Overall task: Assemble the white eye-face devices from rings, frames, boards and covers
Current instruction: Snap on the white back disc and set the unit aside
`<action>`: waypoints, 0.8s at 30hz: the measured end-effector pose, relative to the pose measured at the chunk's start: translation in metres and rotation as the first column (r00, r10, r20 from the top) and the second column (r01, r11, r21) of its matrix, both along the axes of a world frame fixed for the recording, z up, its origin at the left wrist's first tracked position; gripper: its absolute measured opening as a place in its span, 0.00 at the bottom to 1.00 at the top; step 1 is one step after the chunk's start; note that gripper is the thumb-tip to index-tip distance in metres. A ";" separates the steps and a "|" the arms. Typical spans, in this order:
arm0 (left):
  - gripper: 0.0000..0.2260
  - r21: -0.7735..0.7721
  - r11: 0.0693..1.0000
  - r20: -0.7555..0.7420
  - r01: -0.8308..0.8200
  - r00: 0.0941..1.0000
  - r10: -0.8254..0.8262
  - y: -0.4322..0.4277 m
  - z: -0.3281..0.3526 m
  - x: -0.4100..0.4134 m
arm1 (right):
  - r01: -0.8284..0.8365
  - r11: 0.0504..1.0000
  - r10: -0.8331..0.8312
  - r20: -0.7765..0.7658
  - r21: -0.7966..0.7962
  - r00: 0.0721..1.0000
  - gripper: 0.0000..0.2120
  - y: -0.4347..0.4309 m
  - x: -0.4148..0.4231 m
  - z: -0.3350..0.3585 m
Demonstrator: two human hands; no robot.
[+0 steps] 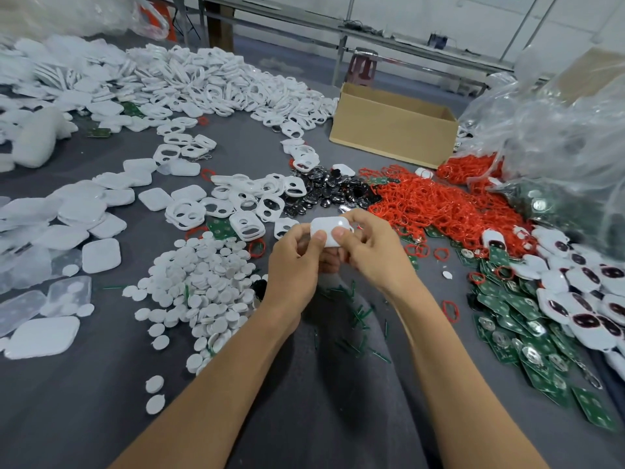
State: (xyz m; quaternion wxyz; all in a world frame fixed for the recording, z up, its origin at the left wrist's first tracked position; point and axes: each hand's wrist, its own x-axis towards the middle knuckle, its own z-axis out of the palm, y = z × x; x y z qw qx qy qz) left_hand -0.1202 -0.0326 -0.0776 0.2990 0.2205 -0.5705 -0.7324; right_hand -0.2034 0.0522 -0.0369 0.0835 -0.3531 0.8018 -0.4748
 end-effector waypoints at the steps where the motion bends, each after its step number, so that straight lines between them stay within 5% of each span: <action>1: 0.10 0.035 0.999 -0.017 0.015 1.000 -0.014 -0.001 0.001 0.000 | 0.008 0.999 -0.011 -0.067 -0.038 0.998 0.06 0.001 0.001 0.001; 5: 0.11 0.169 0.985 -0.079 0.045 0.996 -0.031 -0.006 0.001 0.001 | -0.034 0.999 0.028 -0.181 -0.035 0.983 0.13 0.006 -0.001 0.006; 8: 0.11 0.251 0.968 -0.108 0.005 0.994 0.023 -0.008 0.002 0.001 | -0.063 0.997 0.061 -0.052 -0.041 0.997 0.17 0.010 -0.004 0.008; 13: 0.15 0.151 0.988 -0.114 -0.019 0.993 0.037 -0.007 0.005 0.002 | -0.012 0.984 0.056 0.248 -0.177 0.967 0.11 0.010 -0.005 0.010; 17: 0.14 0.058 0.996 -0.081 -0.071 0.994 0.075 -0.008 0.005 0.004 | -0.072 0.991 0.115 0.434 -0.114 0.894 0.12 0.009 0.000 0.007; 24: 0.13 0.058 0.995 -0.080 -0.082 0.993 0.087 -0.009 0.004 0.003 | -0.078 0.992 0.110 0.393 -0.097 0.913 0.12 0.006 0.008 0.007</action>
